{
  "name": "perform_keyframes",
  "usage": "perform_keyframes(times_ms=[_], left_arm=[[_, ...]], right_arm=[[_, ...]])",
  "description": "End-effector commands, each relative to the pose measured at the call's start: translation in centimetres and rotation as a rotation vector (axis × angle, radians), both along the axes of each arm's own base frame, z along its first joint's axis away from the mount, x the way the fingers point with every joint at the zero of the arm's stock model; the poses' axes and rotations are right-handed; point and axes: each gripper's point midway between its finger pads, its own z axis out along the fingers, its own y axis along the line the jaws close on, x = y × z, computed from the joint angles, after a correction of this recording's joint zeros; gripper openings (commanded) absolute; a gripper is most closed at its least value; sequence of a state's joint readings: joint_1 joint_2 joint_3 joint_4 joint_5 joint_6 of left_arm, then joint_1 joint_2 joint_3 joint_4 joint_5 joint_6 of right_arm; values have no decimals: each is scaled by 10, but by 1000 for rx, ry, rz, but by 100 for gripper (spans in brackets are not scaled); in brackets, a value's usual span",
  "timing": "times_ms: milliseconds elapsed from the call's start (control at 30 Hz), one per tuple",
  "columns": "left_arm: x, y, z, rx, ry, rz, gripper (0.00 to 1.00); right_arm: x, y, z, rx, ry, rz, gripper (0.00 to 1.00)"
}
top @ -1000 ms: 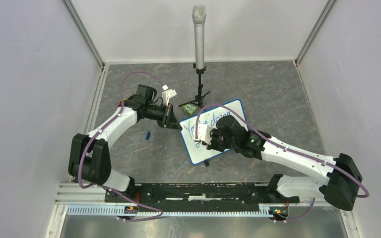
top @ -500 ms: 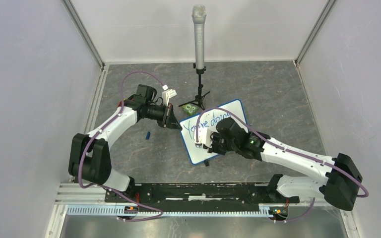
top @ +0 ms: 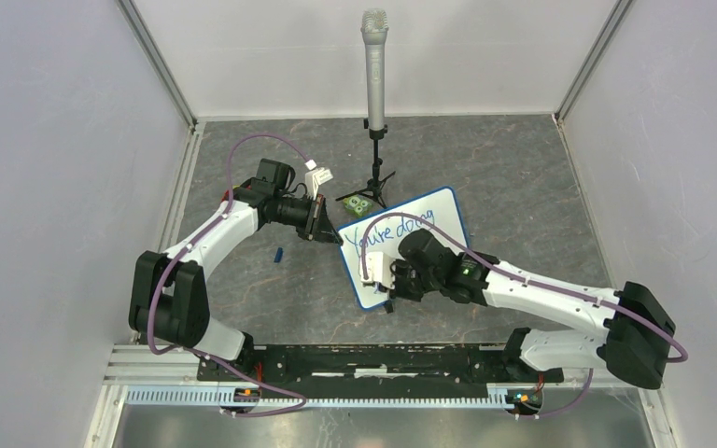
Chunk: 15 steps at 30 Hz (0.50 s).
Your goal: Write a sentence on the whiteboard
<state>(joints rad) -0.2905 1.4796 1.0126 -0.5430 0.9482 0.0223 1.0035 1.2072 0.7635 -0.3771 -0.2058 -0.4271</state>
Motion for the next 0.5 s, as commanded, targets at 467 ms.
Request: perform_keyframes(times_ms=[467], left_arm=[[9, -2, 7, -5, -34, 4, 2]], right_arm=[[35, -4, 56, 104, -133, -118, 0]])
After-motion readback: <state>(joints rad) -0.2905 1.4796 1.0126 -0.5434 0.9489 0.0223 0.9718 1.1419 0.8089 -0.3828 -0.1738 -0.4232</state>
